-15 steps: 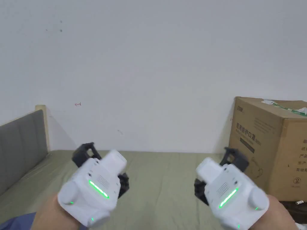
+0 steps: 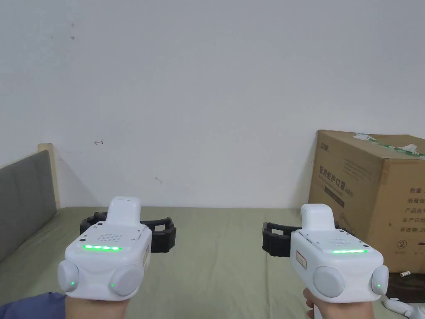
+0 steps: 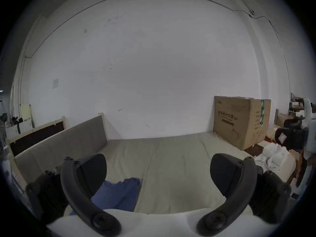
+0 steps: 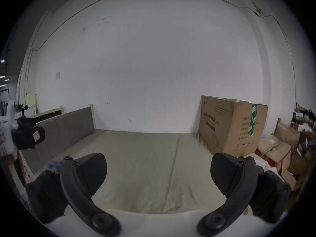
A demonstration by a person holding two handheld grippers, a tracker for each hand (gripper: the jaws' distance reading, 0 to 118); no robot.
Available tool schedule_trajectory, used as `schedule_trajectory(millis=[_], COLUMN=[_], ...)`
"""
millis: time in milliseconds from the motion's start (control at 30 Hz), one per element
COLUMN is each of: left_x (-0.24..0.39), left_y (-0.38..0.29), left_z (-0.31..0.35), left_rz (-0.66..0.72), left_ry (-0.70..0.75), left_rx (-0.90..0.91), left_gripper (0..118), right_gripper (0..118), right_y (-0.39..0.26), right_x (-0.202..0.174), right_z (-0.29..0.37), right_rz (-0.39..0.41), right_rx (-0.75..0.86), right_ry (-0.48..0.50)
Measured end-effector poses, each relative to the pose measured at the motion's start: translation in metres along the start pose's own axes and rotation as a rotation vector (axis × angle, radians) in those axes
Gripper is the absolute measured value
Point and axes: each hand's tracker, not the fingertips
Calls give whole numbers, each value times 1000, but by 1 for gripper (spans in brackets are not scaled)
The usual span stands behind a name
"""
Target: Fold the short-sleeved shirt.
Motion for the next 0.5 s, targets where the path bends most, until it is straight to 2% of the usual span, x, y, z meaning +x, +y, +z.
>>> schedule_trajectory(millis=[100, 133, 167, 200, 233, 267, 300, 333, 500], left_x=[0, -2, -2, -1, 2, -1, -3, -3, -9], left_y=[2, 2, 1, 1, 1, -3, -3, -2, -7], left_z=[0, 0, 2, 2, -1, 0, -1, -3, 0], left_rz=[18, 17, 10, 1, -18, 0, 24, 34, -9], left_ry=[6, 15, 14, 19, 57, 68, 30, 8, 36], left_rx=[-3, -1, 9, 14, 0, 30, 36, 16, 14], left_gripper=[115, 109, 71, 19, 0, 0, 0, 0, 0], right_gripper=[118, 117, 109, 82, 21, 0, 0, 0, 0], right_y=[4, 4, 3, 2, 2, 2, 7, 9, 0], right_x=[4, 3, 2, 3, -2, -4, -5, -3, -9], right_z=[9, 12, 15, 13, 7, 13, 14, 13, -3], right_rz=[-43, -41, -36, -17, 27, 65, 69, 43, 21], right_rx=[10, 10, 12, 13, 3, -45, 34, 15, 6], right_ry=[1, -2, 0, 13, 5, -74, -30, -3, 18])
